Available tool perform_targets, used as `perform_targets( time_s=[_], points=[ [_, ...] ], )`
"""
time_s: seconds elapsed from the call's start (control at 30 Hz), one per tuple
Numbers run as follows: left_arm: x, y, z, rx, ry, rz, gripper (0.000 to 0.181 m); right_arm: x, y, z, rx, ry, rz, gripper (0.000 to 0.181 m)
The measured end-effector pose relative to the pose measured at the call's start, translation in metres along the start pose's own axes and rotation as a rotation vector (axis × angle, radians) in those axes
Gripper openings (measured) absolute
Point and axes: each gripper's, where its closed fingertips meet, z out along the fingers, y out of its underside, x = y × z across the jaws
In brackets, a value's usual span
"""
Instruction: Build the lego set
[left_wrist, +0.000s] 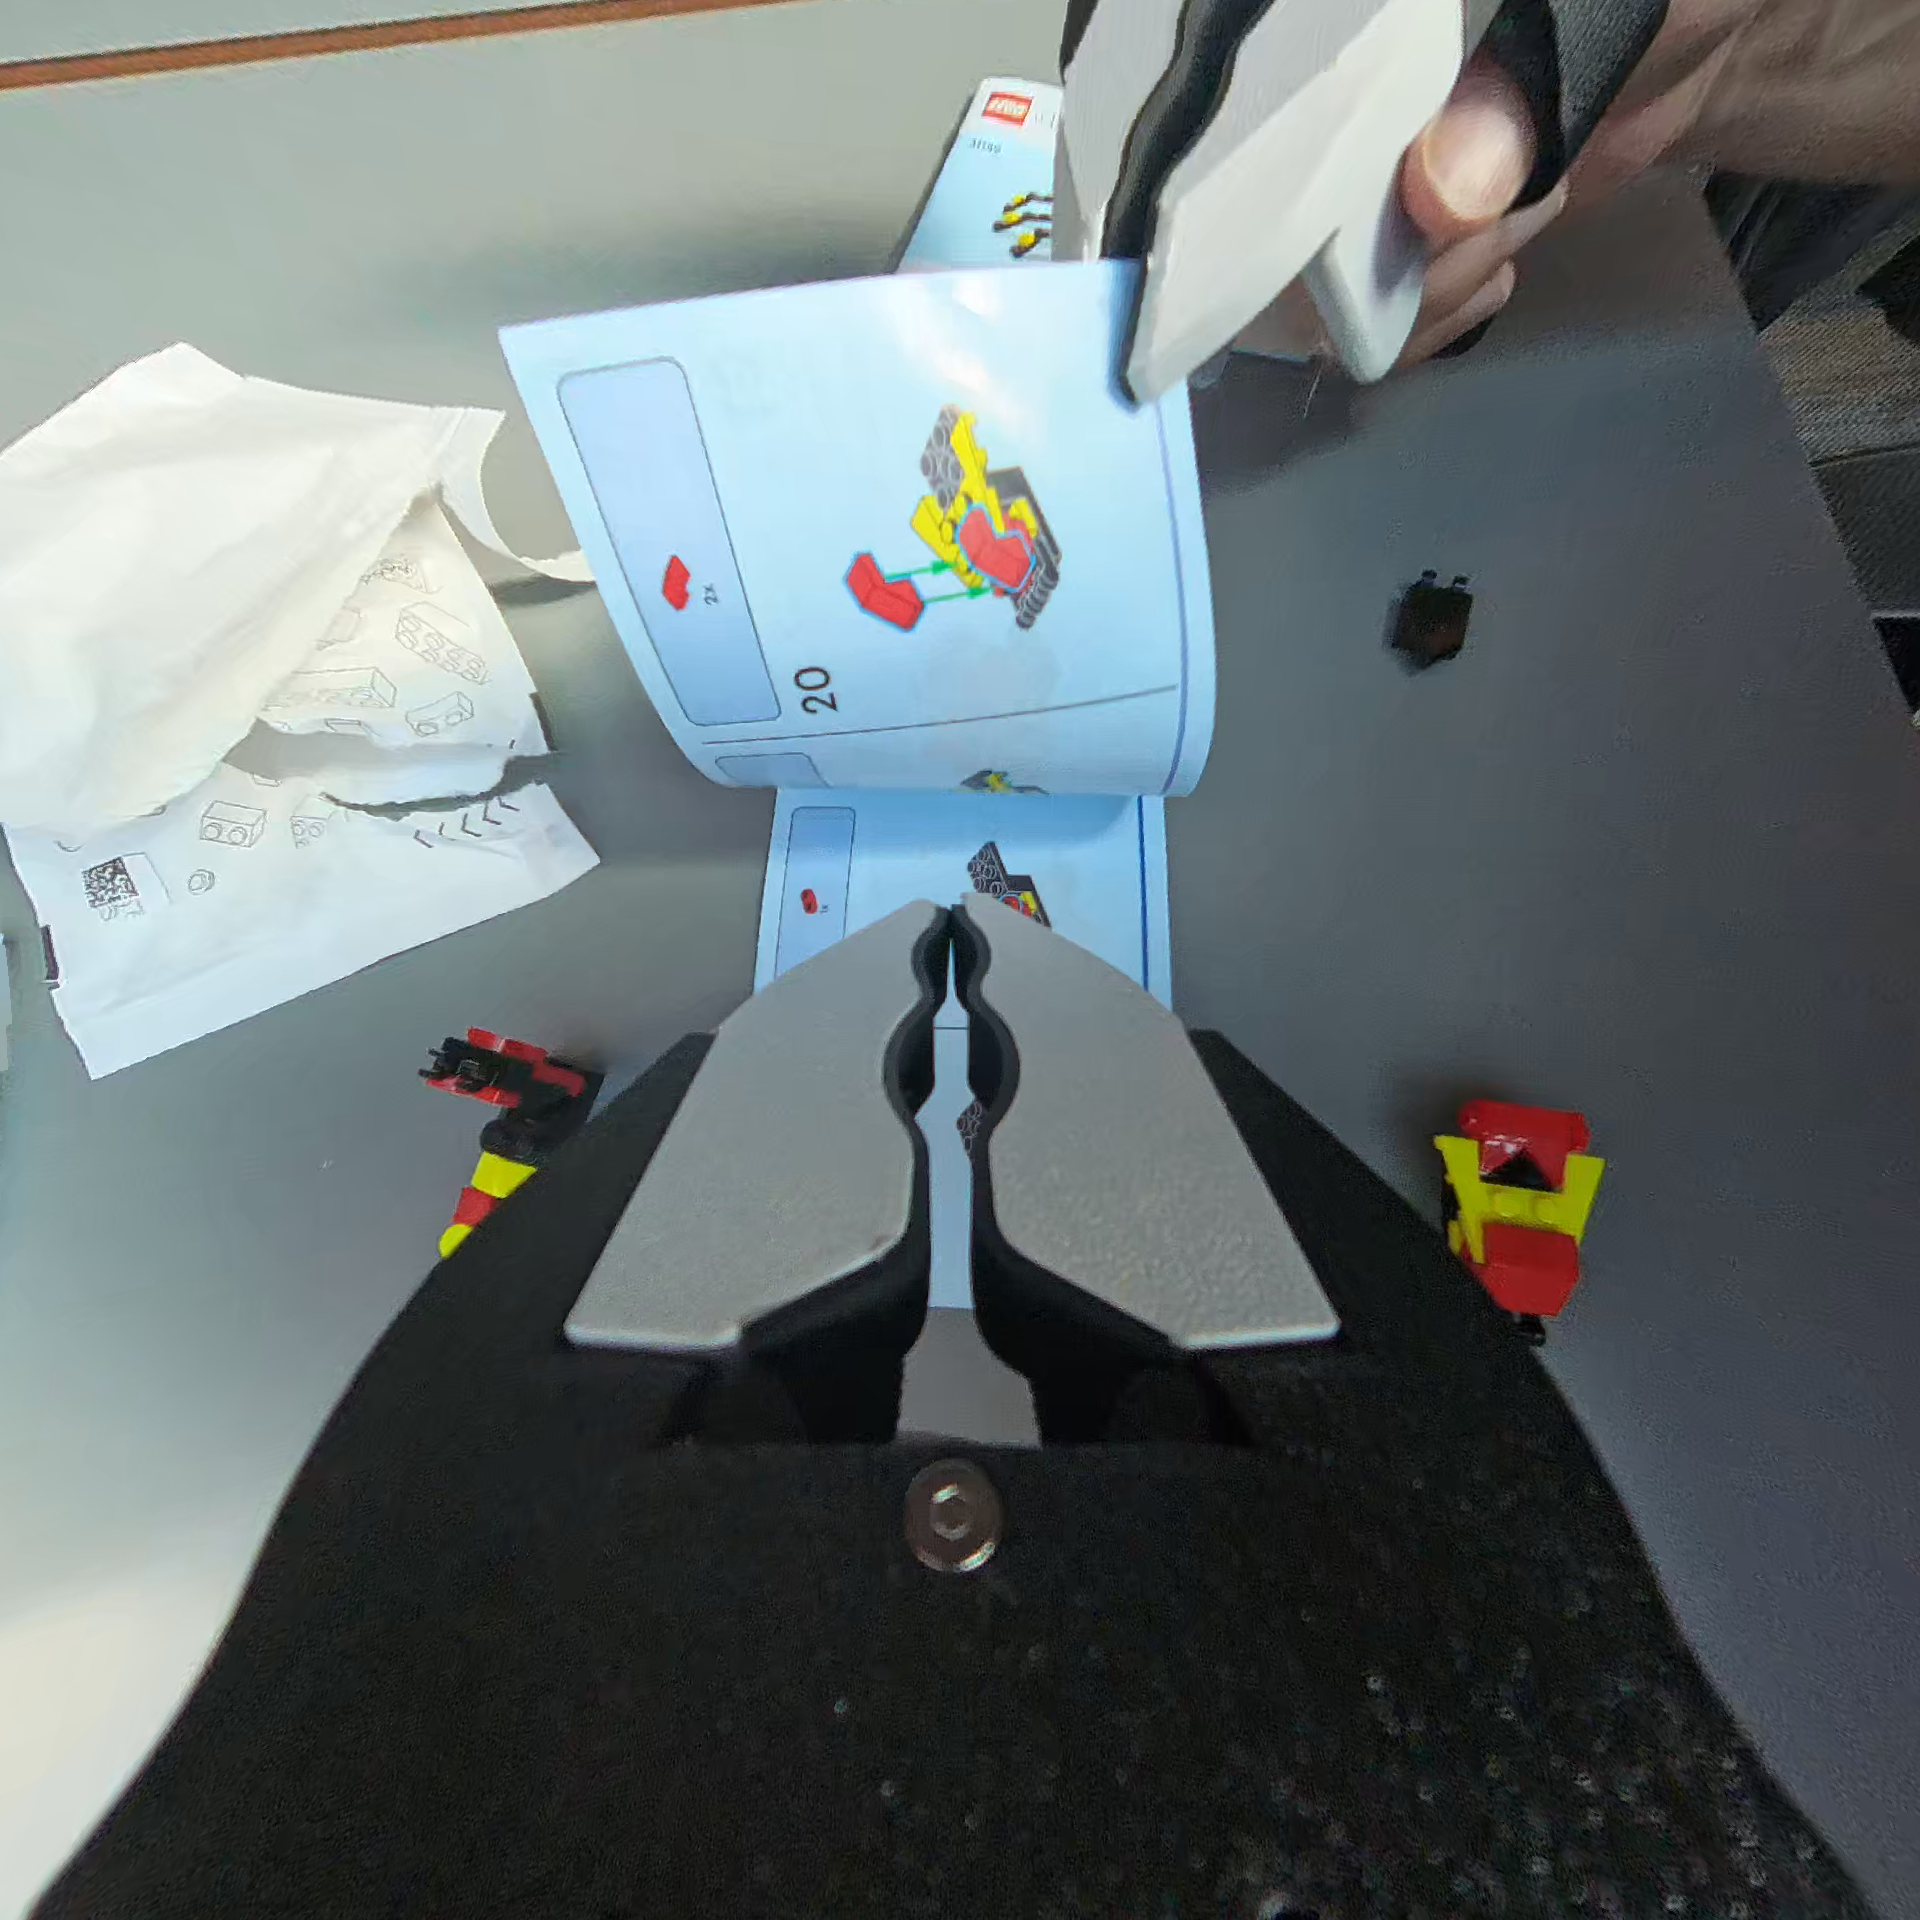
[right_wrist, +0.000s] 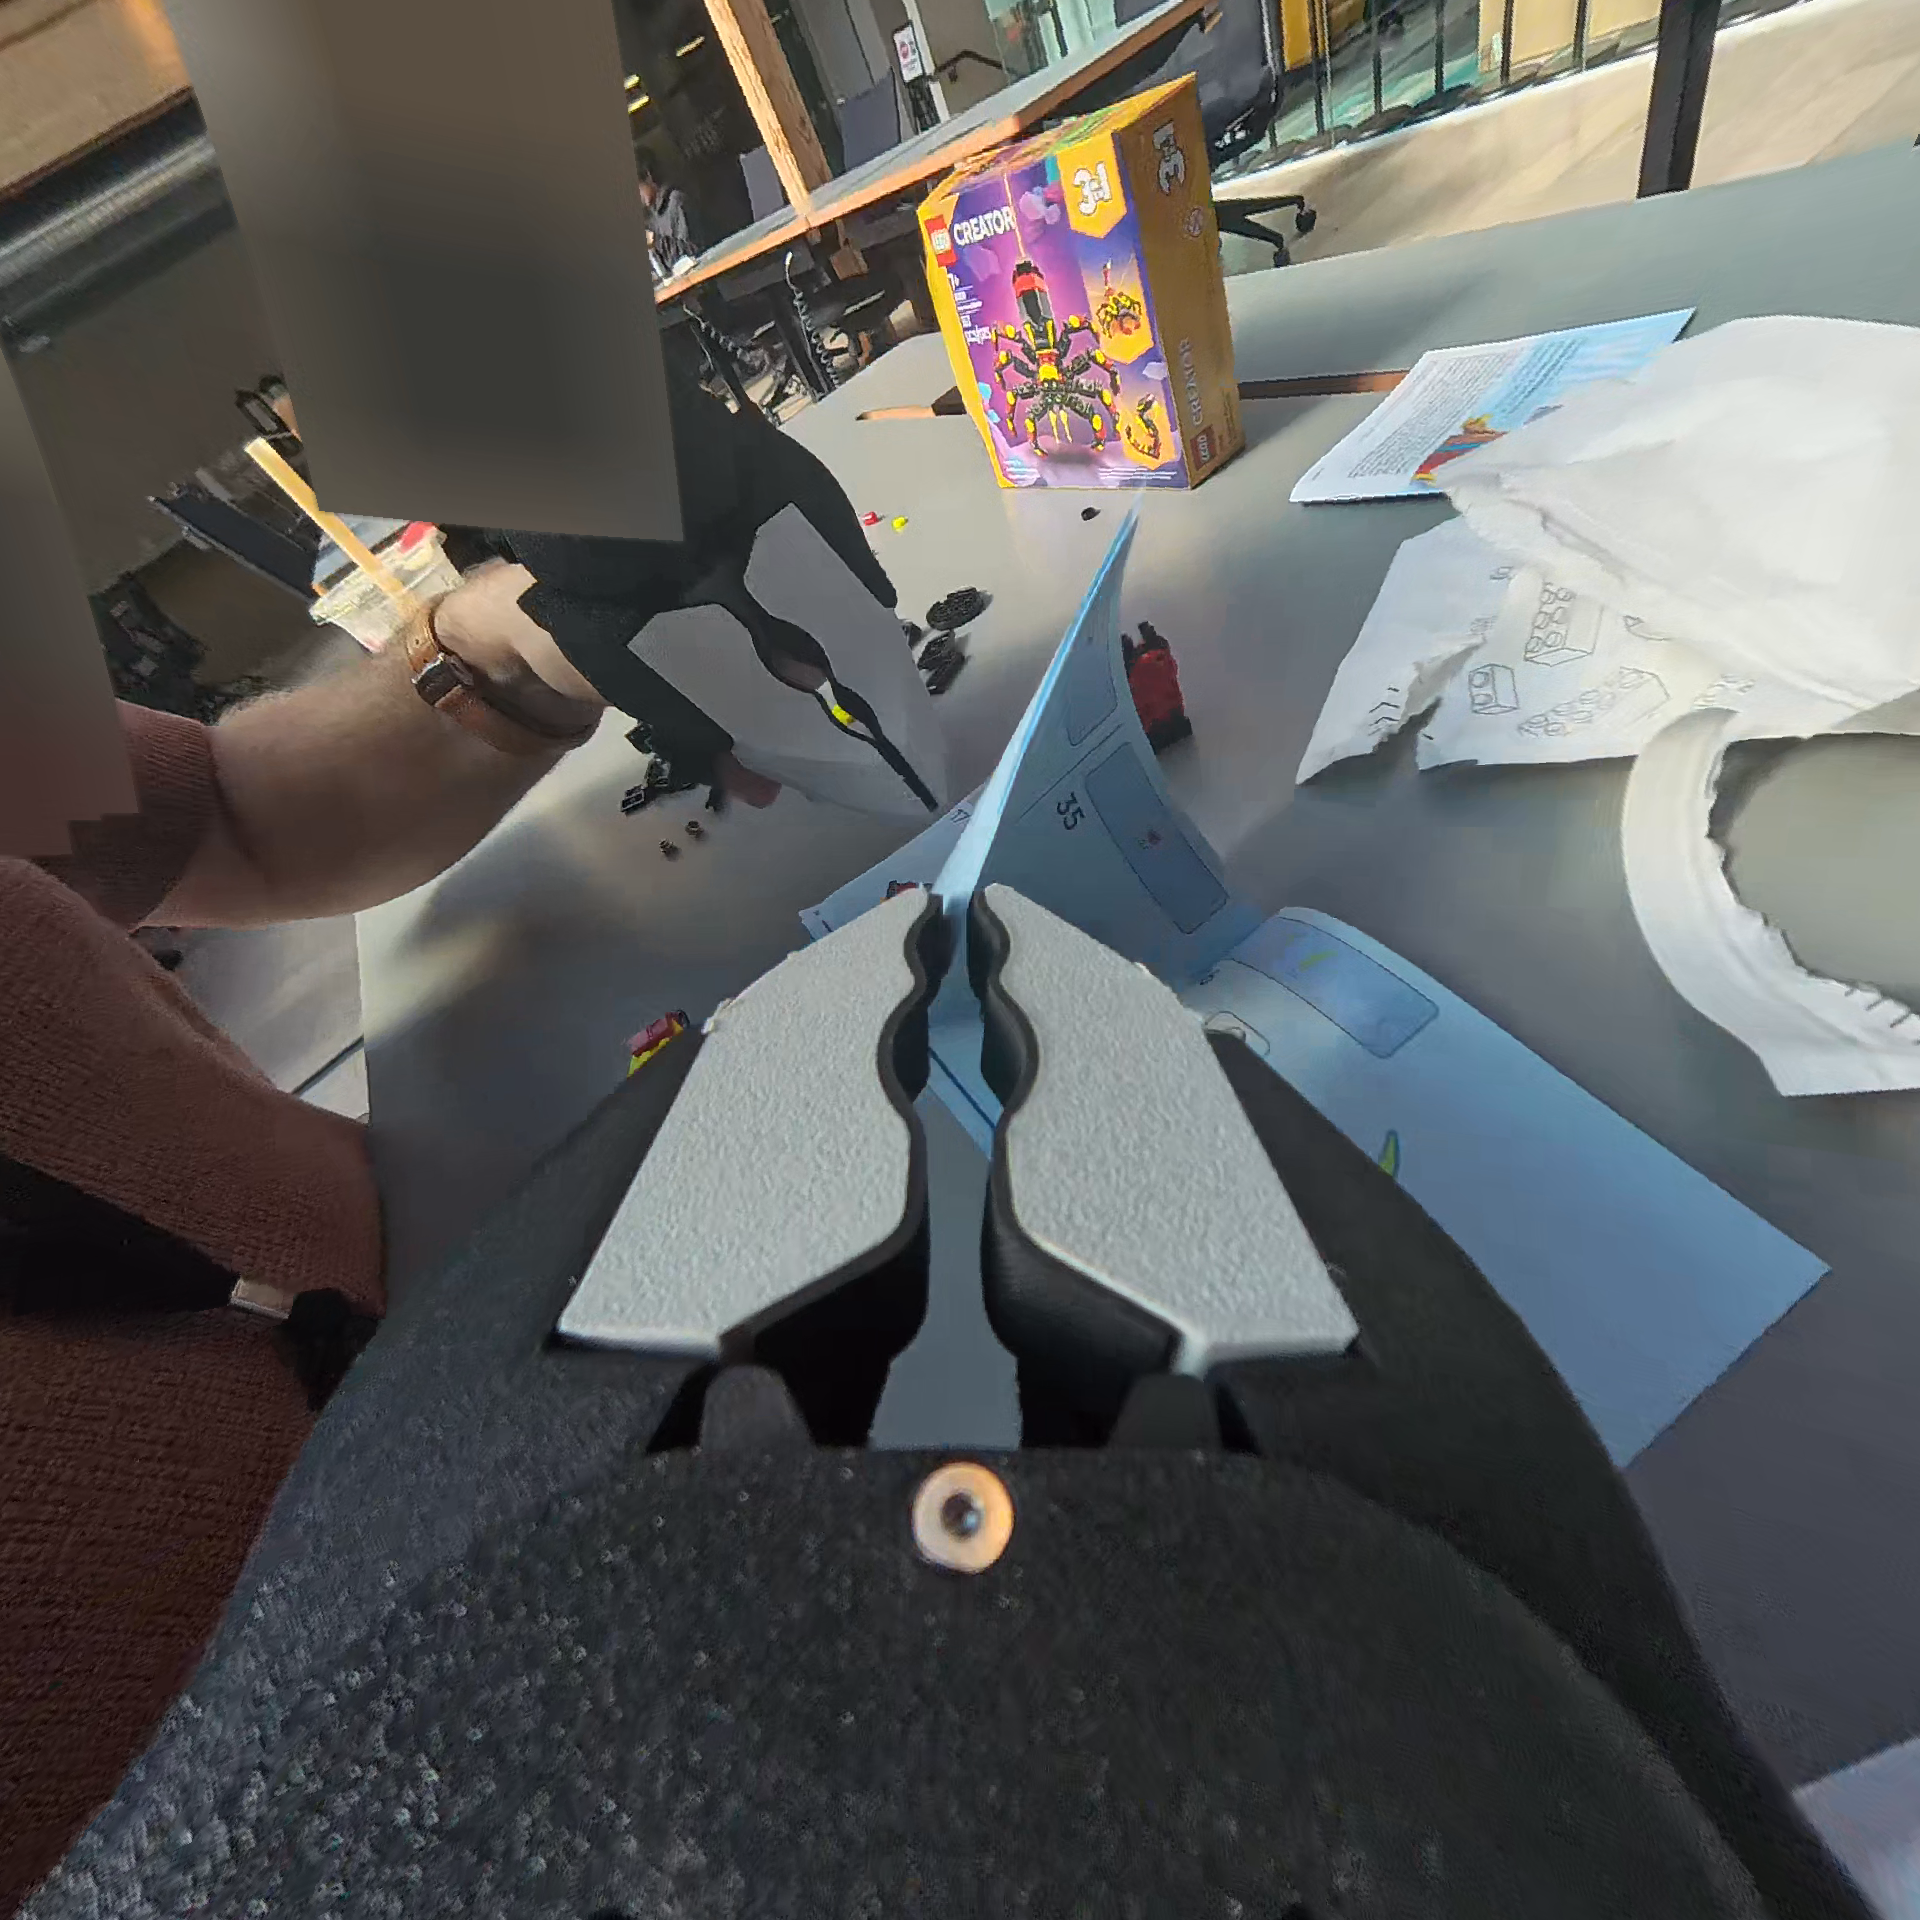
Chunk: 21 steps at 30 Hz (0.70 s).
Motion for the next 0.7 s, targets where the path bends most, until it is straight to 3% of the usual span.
perform_targets(
  time_s=[0.1,0.37,0.5,0.7],
  points=[
    [0.007,0.003,-0.002,0.0,0.007,0.004,0.0,-0.02,0.003,0.015,-0.033,-0.08,0.002,0.022],
    [0.014,0.006,-0.001,0.032,0.016,-0.017,0.0,-0.043,-0.007,0.016,0.016,-0.199,-0.046,0.021],
    [0.014,0.0,-0.002,0.06,0.027,-0.024,0.0,-0.045,-0.006,0.024,-0.022,-0.166,-0.196,0.017],
    [0.017,-0.01,-0.006,0.071,0.045,-0.019,0.0,-0.059,0.006,0.054,-0.172,-0.13,-0.463,0.025]
  ],
)
